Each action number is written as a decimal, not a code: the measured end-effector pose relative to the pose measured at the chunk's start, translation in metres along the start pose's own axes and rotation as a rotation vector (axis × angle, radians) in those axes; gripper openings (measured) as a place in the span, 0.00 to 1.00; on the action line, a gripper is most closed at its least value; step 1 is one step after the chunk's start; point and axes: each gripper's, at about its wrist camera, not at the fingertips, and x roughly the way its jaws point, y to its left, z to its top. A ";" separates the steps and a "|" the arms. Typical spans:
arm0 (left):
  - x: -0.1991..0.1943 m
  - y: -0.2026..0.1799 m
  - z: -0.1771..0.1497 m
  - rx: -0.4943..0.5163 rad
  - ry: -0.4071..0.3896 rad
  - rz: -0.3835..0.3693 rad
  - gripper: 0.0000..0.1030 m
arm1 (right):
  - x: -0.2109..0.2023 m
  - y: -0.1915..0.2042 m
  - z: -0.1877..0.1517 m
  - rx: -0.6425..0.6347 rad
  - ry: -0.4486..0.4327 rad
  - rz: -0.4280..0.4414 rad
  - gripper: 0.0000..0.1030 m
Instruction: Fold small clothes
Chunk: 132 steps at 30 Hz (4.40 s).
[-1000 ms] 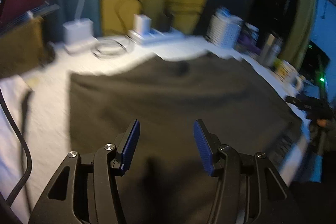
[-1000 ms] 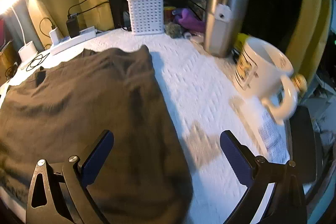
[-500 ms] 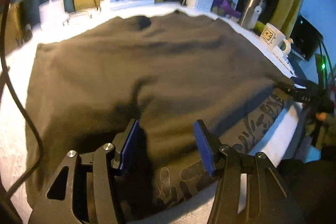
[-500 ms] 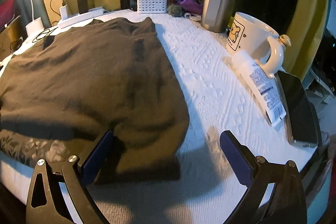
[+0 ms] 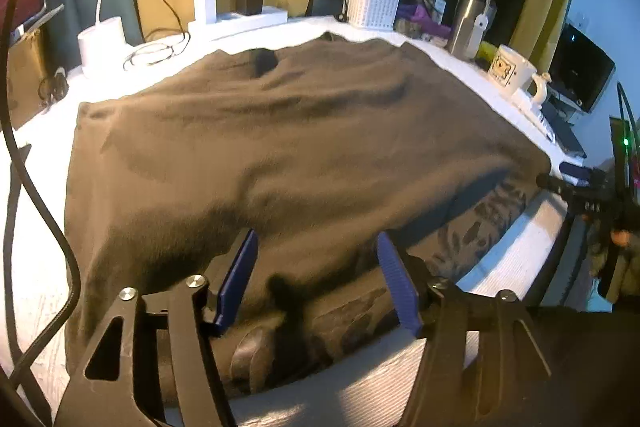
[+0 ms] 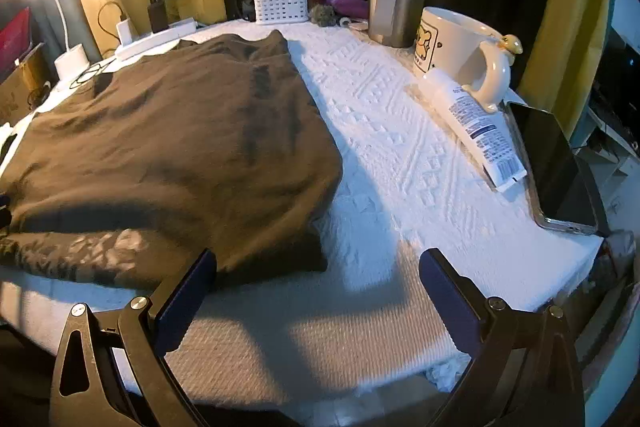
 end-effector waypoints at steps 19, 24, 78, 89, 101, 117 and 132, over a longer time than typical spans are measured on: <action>0.004 -0.028 0.021 0.016 -0.055 -0.061 0.66 | -0.007 -0.008 -0.005 0.196 0.065 0.292 0.99; 0.005 -0.012 0.021 -0.016 -0.053 -0.036 0.66 | -0.002 0.000 0.003 0.214 0.064 0.335 0.99; -0.001 0.128 0.030 -0.183 -0.097 0.044 0.66 | 0.064 0.072 0.134 0.128 -0.079 0.328 0.22; -0.026 0.146 0.014 -0.243 -0.166 0.060 0.66 | 0.024 0.166 0.170 -0.080 -0.173 0.466 0.19; -0.056 0.177 -0.007 -0.301 -0.226 0.114 0.66 | -0.003 0.316 0.141 -0.376 -0.112 0.692 0.18; -0.077 0.207 -0.033 -0.383 -0.220 0.161 0.66 | 0.010 0.407 0.064 -0.575 0.076 0.755 0.20; -0.073 0.175 -0.013 -0.317 -0.194 0.110 0.66 | -0.011 0.377 0.058 -0.549 0.023 0.797 0.72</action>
